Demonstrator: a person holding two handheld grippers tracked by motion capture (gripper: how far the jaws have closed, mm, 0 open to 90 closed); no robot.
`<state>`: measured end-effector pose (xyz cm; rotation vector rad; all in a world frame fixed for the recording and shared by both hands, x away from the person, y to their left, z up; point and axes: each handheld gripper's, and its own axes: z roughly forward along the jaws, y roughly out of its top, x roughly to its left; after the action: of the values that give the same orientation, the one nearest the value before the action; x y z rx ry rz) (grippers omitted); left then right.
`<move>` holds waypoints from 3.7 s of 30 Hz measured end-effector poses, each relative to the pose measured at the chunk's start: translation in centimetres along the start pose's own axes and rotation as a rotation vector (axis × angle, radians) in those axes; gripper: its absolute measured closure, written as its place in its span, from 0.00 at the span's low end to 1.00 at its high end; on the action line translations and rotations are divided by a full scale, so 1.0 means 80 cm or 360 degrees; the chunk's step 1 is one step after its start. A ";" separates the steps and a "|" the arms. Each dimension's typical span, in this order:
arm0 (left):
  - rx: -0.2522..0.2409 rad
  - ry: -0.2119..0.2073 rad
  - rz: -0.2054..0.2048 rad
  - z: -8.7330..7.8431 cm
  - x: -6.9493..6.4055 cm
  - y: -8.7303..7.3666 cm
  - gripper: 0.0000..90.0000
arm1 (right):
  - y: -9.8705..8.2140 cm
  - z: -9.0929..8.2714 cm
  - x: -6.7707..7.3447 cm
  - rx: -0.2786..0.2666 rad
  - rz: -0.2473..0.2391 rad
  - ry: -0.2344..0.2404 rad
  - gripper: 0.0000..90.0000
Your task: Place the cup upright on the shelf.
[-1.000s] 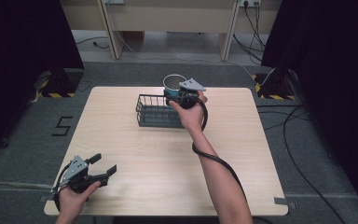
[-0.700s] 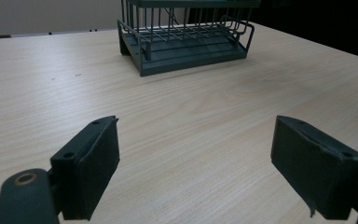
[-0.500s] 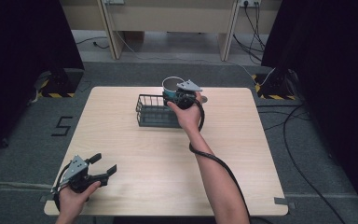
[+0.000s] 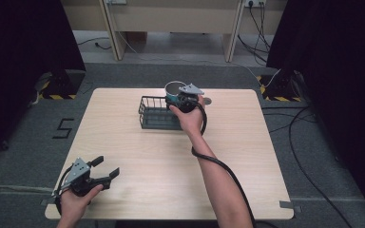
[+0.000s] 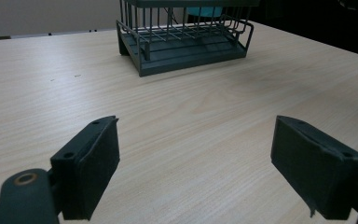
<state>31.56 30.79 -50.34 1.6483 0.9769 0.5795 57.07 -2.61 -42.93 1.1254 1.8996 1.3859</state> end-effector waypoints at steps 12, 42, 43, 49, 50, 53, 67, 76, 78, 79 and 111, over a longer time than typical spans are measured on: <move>0.0002 -0.0004 0.0000 0.000 0.000 0.000 0.17 | -0.008 0.003 0.002 0.0041 -0.0004 -0.0015 0.19; 0.0009 -0.0009 0.0008 0.002 -0.001 0.000 0.16 | -0.024 -0.005 0.006 0.0144 -0.0038 -0.0053 0.16; 0.0009 -0.0009 0.0008 0.002 -0.001 0.000 0.17 | -0.024 -0.006 0.007 0.0143 -0.0030 -0.0049 0.16; 0.0007 -0.0007 0.0010 0.002 -0.001 0.000 0.16 | -0.027 -0.015 0.005 0.0158 -0.0012 -0.0040 0.16; 0.0008 -0.0007 0.0010 0.002 -0.001 0.000 0.17 | -0.027 -0.017 0.005 0.0157 -0.0016 -0.0040 0.16; 0.0009 -0.0008 0.0013 0.002 -0.002 0.000 0.16 | -0.028 -0.021 0.004 0.0171 -0.0022 -0.0036 0.16; 0.0011 -0.0002 0.0017 0.002 -0.002 0.000 0.16 | -0.026 -0.049 -0.001 0.0193 -0.0021 0.0000 0.16; 0.0011 0.0001 0.0023 0.002 -0.002 0.000 0.16 | -0.024 -0.071 -0.009 0.0154 -0.0011 0.0020 0.16; 0.0012 0.0002 0.0023 0.002 -0.002 0.000 0.16 | -0.023 -0.077 -0.010 0.0142 -0.0017 0.0021 0.16; 0.0012 0.0002 0.0023 0.002 -0.002 0.000 0.16 | -0.023 -0.080 -0.011 0.0138 -0.0015 0.0024 0.17; 0.0011 0.0020 0.0038 0.001 -0.005 0.001 0.16 | -0.058 -0.166 -0.066 0.0133 0.0037 -0.0040 0.17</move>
<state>31.47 30.40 -50.21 1.6660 0.9705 0.6037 47.74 -14.37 -43.12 1.2026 1.9482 1.3097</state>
